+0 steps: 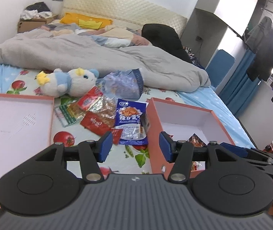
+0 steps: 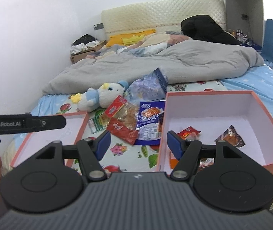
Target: Organize snacks
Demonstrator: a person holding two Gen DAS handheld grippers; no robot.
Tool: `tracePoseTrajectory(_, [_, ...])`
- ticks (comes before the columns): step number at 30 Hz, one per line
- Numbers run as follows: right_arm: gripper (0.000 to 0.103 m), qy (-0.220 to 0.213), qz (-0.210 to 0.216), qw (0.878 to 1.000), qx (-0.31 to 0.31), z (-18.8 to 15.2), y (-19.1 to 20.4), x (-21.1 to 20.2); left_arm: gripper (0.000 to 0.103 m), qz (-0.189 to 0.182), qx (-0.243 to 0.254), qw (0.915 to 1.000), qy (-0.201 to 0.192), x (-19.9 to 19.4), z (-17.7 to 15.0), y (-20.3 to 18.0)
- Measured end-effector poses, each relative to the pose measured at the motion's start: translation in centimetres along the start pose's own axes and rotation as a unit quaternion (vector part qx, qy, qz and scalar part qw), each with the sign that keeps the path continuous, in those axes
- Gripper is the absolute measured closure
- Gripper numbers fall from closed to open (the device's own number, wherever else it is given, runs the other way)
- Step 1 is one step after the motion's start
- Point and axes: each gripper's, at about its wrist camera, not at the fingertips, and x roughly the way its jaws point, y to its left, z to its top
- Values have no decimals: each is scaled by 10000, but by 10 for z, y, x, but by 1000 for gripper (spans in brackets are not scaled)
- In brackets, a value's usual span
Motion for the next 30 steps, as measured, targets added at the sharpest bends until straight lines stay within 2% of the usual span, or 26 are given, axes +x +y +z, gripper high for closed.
tracePoseTrajectory(17, [36, 445, 27, 9986, -285, -20, 25, 15, 41, 128, -505, 9976, 459, 28, -33, 37])
tracePoseTrajectory(30, [36, 595, -34, 9968, -532, -15, 30, 44, 39, 112, -850, 9927, 846, 78, -25, 60])
